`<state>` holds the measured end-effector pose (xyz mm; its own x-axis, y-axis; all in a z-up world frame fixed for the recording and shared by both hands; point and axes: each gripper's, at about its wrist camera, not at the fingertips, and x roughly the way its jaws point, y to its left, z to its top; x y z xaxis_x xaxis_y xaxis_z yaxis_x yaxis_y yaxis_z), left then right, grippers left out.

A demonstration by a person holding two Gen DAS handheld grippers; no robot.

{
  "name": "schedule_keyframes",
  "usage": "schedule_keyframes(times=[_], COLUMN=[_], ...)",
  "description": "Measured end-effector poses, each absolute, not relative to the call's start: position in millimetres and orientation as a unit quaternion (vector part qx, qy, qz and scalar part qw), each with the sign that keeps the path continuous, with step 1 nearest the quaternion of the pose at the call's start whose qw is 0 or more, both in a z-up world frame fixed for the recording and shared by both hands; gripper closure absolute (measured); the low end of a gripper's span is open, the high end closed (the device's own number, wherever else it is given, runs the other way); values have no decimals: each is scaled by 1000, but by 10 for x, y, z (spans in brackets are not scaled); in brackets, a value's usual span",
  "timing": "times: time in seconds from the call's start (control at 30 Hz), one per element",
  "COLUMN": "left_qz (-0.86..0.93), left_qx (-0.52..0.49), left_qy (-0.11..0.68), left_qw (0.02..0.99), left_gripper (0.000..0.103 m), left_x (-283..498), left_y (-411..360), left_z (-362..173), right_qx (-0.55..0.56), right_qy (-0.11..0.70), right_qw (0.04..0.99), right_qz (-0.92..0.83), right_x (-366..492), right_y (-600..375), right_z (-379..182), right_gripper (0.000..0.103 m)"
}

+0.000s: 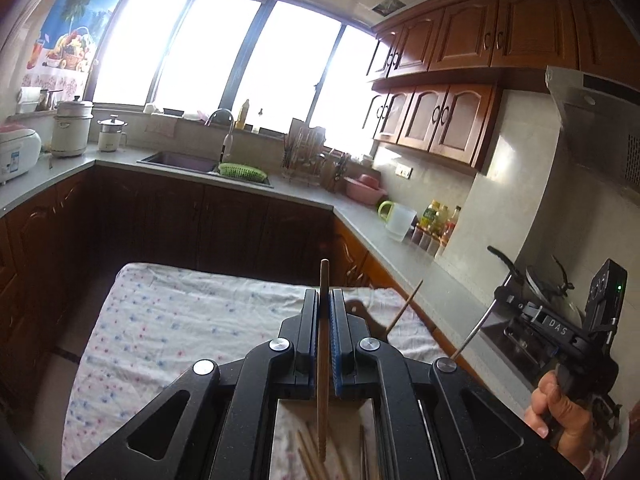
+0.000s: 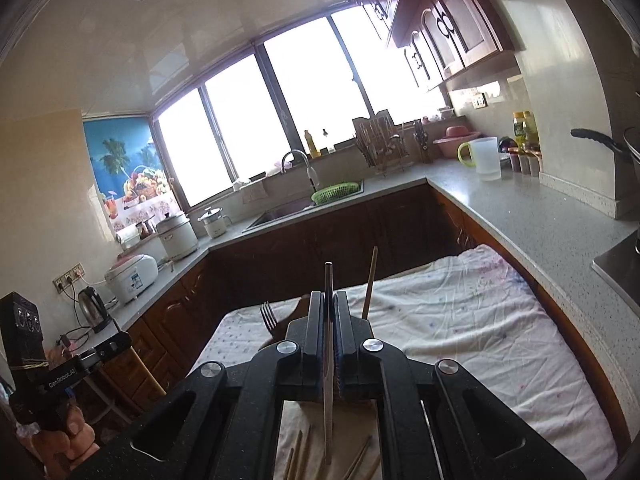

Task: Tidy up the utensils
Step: 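Carry both chopsticks up and drop them into the wooden holder with both tools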

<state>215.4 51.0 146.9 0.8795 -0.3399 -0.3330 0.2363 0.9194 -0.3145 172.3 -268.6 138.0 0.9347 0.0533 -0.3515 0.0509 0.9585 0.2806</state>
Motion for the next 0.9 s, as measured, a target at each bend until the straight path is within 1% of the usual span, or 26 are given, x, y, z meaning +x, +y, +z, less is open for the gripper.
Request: schedule_keyframes(times=[0.17,0.27,0.37,0.6,0.77,0.9], left_qz=[-133,-122,-108,-88,-93,-95], left_qx=[-141,-151,-155,-157,-147,-137], left_qy=[152,133,124,140,149,170], left_qw=[969,972,974,974,974,971], left_gripper=[99,99,99,99,99,99], left_x=[2508,2730,2946,3277,3396,3500], left_y=[465,429,366,75,-94,-167], left_z=[1584,1512,1326,776,504,295], right_qx=[147,144,138,141,134,132], right_qy=[138,127,123,139,156,179], right_qw=[979,981,982,979,978,974], right_qz=[-20,-27,-35,-42,-44,-44], right_x=[2018,2187,2333,2524,2569,2610], right_y=[-2752,-2774,-2786,-2840,-2802,-2776], right_z=[1581,1605,1540,1184,930,733], right_gripper=[99,99,99,99,99,99])
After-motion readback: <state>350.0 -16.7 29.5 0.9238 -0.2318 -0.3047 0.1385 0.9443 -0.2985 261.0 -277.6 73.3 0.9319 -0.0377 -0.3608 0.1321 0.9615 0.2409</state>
